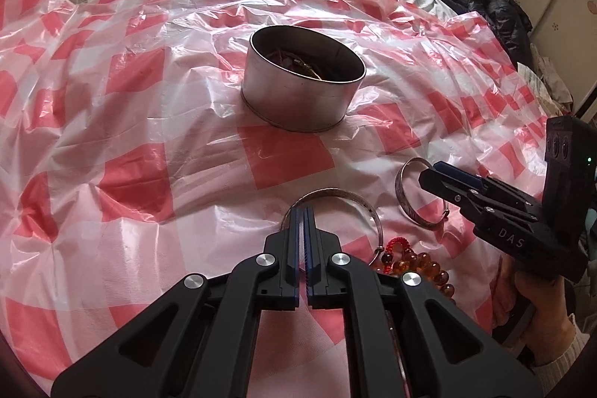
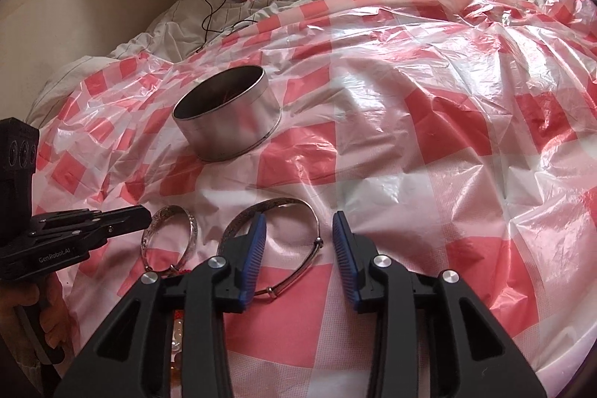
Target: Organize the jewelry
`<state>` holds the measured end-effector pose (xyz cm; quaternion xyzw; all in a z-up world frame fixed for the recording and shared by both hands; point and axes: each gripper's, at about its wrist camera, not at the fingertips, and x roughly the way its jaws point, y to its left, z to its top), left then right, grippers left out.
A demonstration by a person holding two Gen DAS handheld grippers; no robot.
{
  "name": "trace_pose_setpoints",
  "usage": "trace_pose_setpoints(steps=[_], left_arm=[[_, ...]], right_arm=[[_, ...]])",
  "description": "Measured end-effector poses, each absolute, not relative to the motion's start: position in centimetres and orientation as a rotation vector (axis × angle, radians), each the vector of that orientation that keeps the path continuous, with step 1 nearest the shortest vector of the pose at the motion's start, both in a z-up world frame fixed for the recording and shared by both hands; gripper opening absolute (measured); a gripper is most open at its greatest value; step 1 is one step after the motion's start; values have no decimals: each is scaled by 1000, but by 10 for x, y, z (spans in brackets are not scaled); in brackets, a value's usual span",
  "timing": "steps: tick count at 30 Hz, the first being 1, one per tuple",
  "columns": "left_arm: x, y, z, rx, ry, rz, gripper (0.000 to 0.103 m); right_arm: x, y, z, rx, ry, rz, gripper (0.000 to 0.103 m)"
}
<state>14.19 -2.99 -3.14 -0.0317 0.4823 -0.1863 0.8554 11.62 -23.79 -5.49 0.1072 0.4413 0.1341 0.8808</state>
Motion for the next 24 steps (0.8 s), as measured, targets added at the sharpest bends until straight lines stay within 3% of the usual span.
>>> trace_pose_setpoints(steps=[5, 6, 8, 11, 13, 15, 22, 24], left_arm=[[144, -34, -37, -62, 1013, -399, 9], [145, -35, -39, -61, 1018, -403, 9], [146, -39, -44, -43, 1034, -400, 9], [144, -44, -45, -14, 1027, -403, 9], [143, -45, -45, 0, 1022, -406, 8], [141, -46, -44, 11, 1021, -408, 0], [141, -37, -41, -12, 1015, -404, 0], [142, -37, -42, -10, 1024, -398, 0]], right_arm=[[114, -225, -53, 132, 924, 267, 32], [113, -224, -53, 122, 925, 268, 29], [113, -222, -53, 109, 927, 266, 13], [111, -220, -51, 93, 915, 271, 7], [109, -218, -49, 84, 898, 271, 7], [107, -218, -46, 82, 883, 275, 5], [111, -224, -49, 139, 925, 283, 5], [112, -226, -51, 153, 941, 273, 17]])
